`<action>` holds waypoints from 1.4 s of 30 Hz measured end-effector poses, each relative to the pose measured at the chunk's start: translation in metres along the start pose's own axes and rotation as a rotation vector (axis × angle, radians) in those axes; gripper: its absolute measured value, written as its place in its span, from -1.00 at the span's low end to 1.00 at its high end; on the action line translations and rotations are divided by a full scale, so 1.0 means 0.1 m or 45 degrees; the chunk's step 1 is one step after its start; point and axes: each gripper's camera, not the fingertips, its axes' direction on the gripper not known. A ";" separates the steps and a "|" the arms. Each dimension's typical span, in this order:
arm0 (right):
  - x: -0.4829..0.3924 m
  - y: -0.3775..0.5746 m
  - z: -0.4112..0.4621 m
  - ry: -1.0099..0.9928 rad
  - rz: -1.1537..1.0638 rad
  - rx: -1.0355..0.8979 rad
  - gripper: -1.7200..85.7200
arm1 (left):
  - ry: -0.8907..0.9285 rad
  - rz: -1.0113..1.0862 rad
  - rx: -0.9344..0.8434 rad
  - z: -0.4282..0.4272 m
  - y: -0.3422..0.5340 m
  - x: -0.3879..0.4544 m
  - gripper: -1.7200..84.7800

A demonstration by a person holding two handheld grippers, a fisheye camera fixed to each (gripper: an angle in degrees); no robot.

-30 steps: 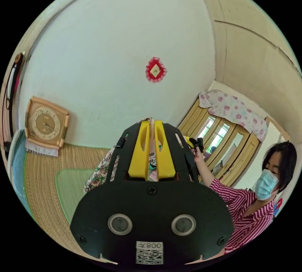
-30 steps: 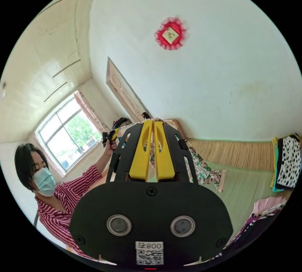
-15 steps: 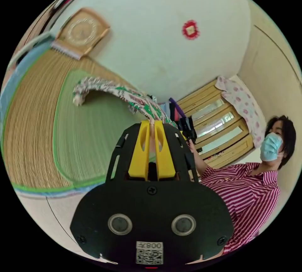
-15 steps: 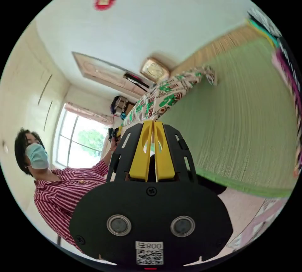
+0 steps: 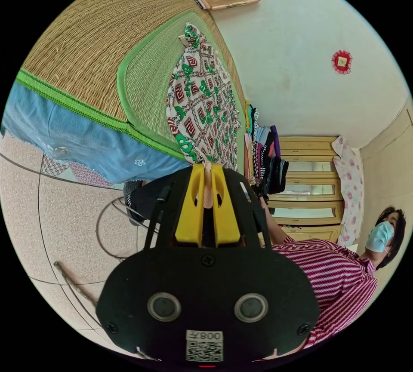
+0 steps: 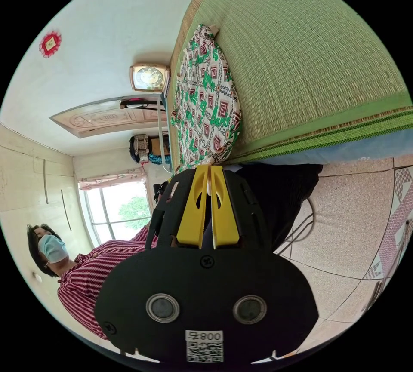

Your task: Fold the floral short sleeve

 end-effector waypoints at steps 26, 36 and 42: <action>-2.86 -1.51 0.33 0.097 -0.235 0.027 -0.92 | -0.128 -0.006 0.257 0.16 -2.09 0.73 -0.77; -5.30 -3.36 2.63 0.249 -0.695 -0.388 -0.88 | -0.205 0.025 0.333 0.48 -2.74 0.98 -0.89; -6.91 -3.88 4.25 0.461 -1.056 -0.519 -0.83 | -0.535 0.500 0.173 0.86 -2.59 1.90 -0.91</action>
